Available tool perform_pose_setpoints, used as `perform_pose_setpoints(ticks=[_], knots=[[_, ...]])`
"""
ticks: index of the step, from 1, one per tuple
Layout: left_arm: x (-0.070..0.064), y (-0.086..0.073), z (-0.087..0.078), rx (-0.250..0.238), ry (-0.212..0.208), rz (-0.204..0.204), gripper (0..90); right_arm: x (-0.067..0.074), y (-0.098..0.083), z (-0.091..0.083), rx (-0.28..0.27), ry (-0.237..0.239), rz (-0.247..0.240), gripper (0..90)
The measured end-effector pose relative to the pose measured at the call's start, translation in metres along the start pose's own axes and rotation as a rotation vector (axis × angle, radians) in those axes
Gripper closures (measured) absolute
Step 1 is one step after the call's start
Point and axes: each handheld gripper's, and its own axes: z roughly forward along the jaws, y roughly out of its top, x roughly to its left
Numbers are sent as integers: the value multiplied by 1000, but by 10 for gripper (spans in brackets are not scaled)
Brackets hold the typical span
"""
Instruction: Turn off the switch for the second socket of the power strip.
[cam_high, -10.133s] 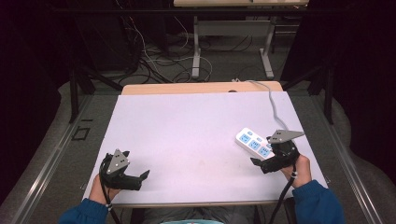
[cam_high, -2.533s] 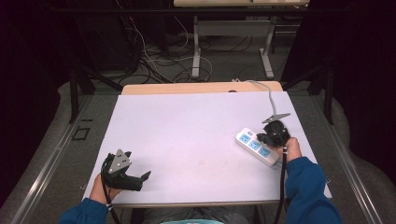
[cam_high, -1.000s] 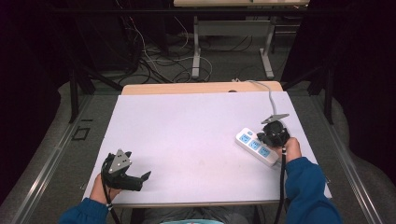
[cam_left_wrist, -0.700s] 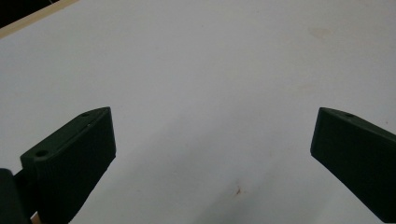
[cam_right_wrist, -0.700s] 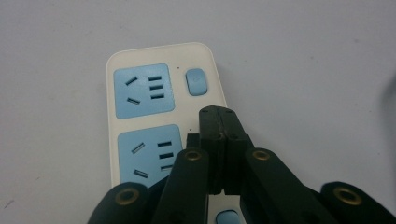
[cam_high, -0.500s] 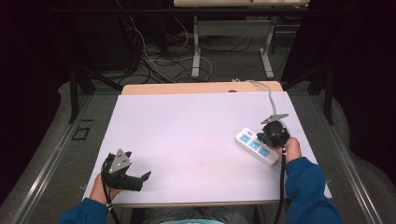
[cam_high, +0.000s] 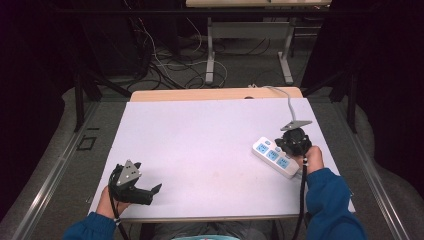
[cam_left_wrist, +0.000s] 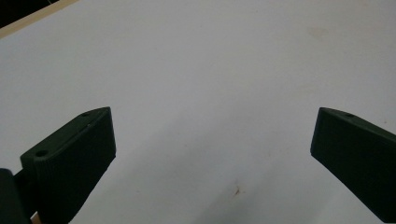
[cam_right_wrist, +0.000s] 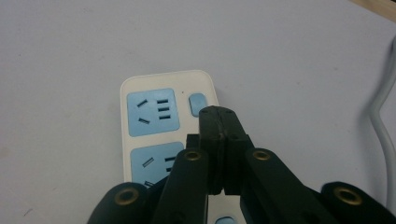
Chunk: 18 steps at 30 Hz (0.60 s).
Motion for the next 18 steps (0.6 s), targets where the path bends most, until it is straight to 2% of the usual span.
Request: perform_pose_setpoints(ticks=[6,11,12,18], knots=[[0,0,0,-1,0,-1,2,0,2,-3,-16,0,-16,900],[0,0,0,1,0,-1,2,0,5,-8,-35,4,1,900],[0,0,0,1,0,-1,2,0,6,-9,-40,-9,2,900],[0,0,0,3,0,0,2,1,9,-15,-71,-6,0,900]])
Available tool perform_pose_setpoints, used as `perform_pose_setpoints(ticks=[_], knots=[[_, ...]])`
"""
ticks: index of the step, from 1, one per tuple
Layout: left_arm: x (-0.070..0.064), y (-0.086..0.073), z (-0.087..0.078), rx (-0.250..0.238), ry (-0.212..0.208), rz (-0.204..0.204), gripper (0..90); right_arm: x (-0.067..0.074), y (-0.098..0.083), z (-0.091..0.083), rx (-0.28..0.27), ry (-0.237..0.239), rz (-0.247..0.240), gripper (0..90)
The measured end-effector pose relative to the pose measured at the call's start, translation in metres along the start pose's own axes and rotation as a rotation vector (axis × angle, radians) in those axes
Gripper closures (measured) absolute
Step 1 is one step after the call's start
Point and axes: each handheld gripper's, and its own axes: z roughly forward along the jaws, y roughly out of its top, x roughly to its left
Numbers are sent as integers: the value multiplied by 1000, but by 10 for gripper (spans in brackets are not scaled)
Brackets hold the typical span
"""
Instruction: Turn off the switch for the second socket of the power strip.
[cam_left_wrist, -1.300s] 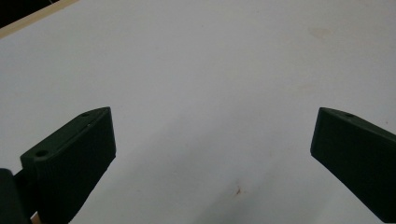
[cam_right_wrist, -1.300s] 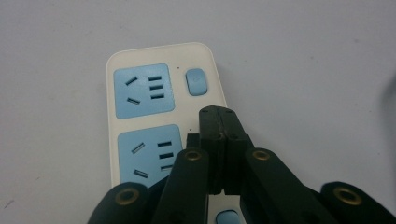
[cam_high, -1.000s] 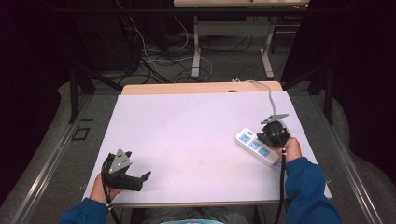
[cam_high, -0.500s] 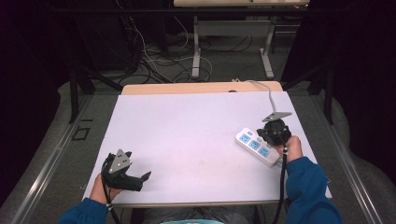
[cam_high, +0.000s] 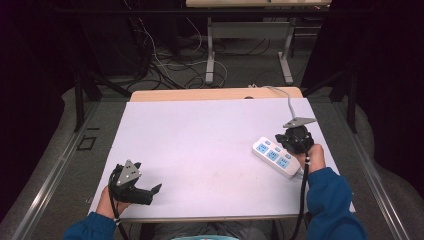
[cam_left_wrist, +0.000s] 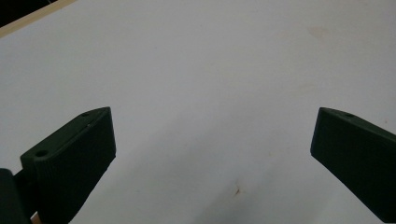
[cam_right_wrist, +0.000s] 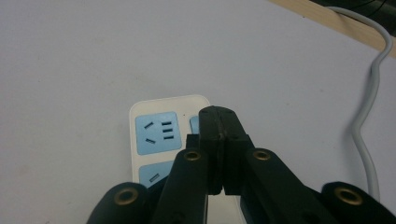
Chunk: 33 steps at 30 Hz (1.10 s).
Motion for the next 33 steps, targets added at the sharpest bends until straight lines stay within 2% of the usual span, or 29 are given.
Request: perform_pose_setpoints(ticks=[2,5,8,10,11,15,18,22,33], knots=[[-1,0,0,3,-3,-6,2,0,0,-1,-5,5,1,878],[0,0,0,1,3,2,2,0,1,-3,-17,10,1,771],[0,0,0,-1,2,1,2,2,3,-5,-18,24,12,593],[-1,0,0,3,-2,-4,2,3,4,-4,-16,40,6,431],[0,0,-1,3,-2,-4,2,4,4,-4,-16,43,7,398],[0,0,0,0,2,1,2,7,5,-5,-16,70,7,169],[0,0,0,5,-2,-4,2,10,6,-7,-33,104,-6,89],[0,0,0,3,3,2,2,14,7,-7,-36,125,-17,21],[0,0,-1,3,1,1,2,26,9,-12,-57,166,-41,0]])
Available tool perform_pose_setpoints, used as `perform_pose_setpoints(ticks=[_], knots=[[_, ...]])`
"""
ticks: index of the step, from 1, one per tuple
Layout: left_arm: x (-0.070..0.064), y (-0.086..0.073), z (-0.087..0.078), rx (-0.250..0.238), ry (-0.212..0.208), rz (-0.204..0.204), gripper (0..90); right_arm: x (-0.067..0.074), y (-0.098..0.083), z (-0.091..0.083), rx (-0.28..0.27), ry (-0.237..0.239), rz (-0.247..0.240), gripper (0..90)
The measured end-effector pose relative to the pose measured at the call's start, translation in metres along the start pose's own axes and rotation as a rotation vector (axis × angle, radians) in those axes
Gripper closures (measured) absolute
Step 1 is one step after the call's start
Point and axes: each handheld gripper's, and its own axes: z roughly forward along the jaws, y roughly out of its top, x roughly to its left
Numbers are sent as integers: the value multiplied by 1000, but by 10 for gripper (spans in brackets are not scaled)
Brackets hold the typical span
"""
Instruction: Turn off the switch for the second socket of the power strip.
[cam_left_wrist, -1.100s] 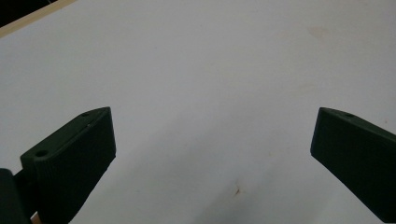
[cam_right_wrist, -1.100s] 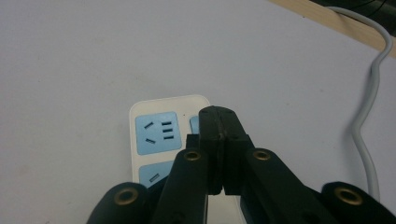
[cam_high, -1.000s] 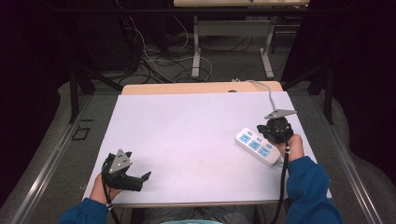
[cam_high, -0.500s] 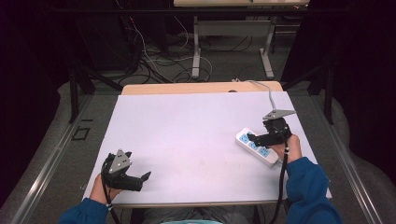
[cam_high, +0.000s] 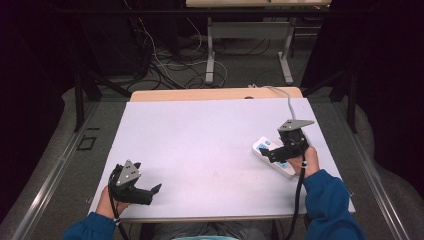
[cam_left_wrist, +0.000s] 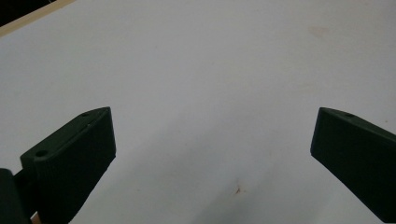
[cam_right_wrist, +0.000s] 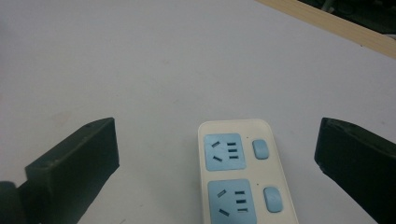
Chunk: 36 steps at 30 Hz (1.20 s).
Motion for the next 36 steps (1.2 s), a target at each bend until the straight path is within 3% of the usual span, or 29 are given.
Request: perform_pose_setpoints(ticks=[7,23,36], knots=[[0,0,0,-2,4,-1,2,12,-2,-1,-9,21,-5,0],[1,0,-1,0,9,3,2,47,-15,-10,-4,69,-86,0],[0,0,0,1,5,0,2,61,-31,-10,24,91,-132,0]])
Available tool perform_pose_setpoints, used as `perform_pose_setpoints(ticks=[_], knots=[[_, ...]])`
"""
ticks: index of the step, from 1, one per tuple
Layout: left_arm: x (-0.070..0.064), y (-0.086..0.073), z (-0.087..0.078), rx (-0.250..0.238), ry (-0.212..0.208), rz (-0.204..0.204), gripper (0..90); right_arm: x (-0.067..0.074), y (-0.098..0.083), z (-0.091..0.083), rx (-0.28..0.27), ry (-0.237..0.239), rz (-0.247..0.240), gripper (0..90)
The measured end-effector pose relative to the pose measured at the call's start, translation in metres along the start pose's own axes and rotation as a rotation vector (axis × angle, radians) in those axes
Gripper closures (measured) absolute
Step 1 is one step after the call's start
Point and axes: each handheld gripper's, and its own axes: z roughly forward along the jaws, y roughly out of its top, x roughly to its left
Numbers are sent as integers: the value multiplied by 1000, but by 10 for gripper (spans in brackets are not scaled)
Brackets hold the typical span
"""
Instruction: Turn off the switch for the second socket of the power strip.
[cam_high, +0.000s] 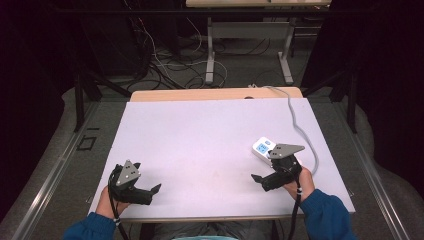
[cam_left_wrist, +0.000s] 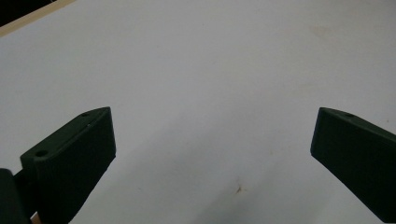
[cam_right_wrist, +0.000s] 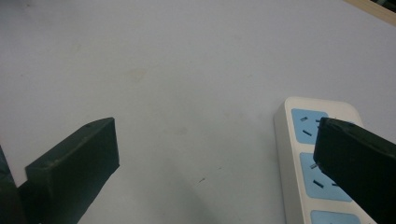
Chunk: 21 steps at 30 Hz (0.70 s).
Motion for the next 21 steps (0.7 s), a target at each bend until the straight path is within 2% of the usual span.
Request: perform_pose_setpoints(ticks=[5,6,7,9,13,14,21], knots=[[-1,0,0,1,-3,-6,2,3,-6,-1,7,-4,-10,0],[0,0,0,0,-1,-4,2,5,-7,-1,14,-5,3,0],[0,0,0,-3,5,4,2,4,-8,-1,13,0,-15,0],[0,0,0,-1,-3,-10,2,6,-10,-2,7,-9,-4,0],[0,0,0,0,-3,-11,2,7,-13,-6,13,-10,-10,0],[0,0,1,-1,3,0,2,8,-15,-6,3,-15,-4,0],[0,0,1,3,-2,6,2,11,-19,-8,10,-22,-19,0]])
